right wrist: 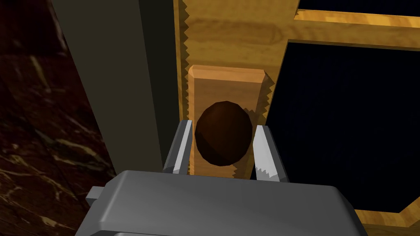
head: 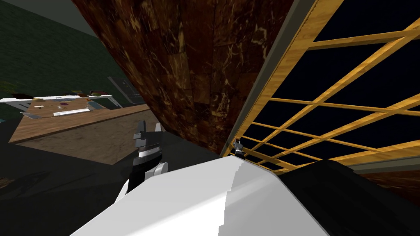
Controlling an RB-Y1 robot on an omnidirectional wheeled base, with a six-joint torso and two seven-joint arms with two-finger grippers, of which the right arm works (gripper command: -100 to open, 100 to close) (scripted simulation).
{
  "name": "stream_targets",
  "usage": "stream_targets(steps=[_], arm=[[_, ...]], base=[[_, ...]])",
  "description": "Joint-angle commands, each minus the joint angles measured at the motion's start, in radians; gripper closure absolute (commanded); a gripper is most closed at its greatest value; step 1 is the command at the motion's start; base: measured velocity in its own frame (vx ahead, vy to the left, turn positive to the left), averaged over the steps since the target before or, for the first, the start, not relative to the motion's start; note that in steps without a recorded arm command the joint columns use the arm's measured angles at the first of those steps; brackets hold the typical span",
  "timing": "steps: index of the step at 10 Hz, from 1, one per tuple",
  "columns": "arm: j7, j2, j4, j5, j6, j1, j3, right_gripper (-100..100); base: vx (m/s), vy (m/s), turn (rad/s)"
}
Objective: Pull the door open
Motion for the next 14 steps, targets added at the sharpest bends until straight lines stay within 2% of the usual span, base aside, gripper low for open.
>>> stream_targets(steps=[1, 10, 11, 12, 14], arm=[[-0.001, -0.001, 0.000, -0.001, 0.001, 0.000, -0.001, 100], [-0.074, -0.051, -0.057, 0.062, 0.018, 0.022, 0.106, 100], [-0.070, -0.046, -0.044, 0.059, 0.012, 0.015, 0.100, 100], [-0.086, -0.055, -0.053, 0.072, 0.008, 0.024, 0.125, 100], [-0.102, -0.067, -0.063, 0.085, 0.002, 0.033, 0.148, 100]], base=[[0.000, 0.000, 0.000], [-0.207, 0.011, 0.059], [-0.095, 0.004, 0.022], [-0.175, -0.022, 0.072], [-0.225, -0.005, 0.064]])
